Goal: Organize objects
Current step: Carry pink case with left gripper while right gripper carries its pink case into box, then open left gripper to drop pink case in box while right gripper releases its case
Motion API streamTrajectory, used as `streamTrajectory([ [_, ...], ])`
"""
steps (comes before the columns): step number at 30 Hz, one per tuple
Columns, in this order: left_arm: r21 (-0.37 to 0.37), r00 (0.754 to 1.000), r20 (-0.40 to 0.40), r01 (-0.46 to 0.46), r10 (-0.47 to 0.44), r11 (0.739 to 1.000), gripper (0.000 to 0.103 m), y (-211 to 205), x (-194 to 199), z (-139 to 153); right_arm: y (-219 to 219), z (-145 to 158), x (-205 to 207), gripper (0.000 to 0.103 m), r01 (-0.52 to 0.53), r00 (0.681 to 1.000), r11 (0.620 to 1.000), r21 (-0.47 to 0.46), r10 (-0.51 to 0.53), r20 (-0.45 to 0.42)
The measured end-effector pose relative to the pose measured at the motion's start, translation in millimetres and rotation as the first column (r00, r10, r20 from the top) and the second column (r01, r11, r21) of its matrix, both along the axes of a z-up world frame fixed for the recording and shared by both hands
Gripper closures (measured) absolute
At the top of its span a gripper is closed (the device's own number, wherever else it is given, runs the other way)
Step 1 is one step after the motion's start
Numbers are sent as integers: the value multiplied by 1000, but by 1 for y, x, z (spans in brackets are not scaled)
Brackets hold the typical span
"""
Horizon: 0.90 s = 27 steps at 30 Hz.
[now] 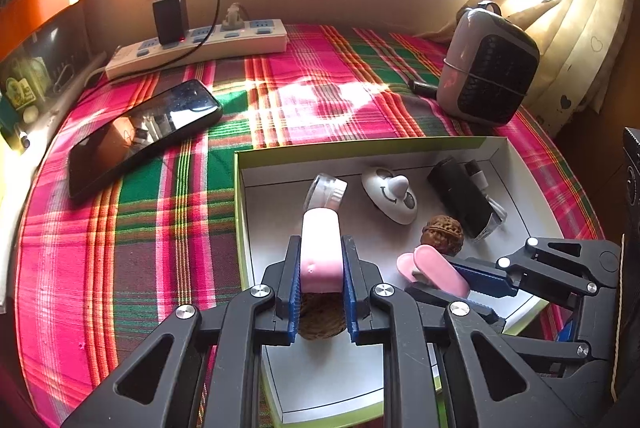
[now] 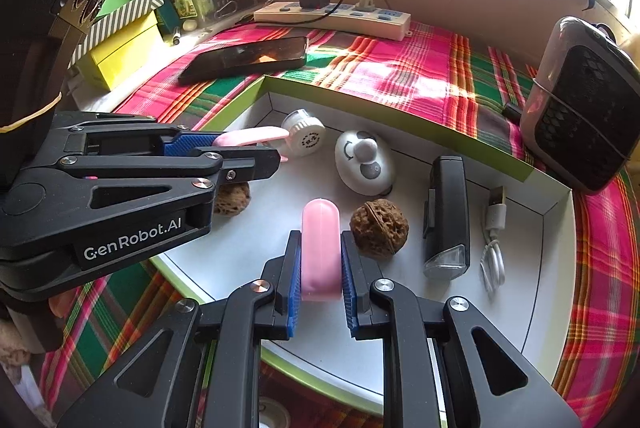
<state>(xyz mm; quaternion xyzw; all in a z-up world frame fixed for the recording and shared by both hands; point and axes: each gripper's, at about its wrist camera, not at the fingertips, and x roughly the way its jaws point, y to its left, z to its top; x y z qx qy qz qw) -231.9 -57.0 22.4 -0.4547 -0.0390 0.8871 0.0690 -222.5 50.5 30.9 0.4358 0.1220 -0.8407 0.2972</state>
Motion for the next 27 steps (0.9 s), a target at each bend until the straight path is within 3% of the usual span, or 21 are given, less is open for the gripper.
streamTrajectory([
  [27, -12, 1000, 15, 21, -21, 1000, 85, 6, -3, -6, 0, -1, 1, 84, 5, 1000, 1000, -4, -5, -2],
])
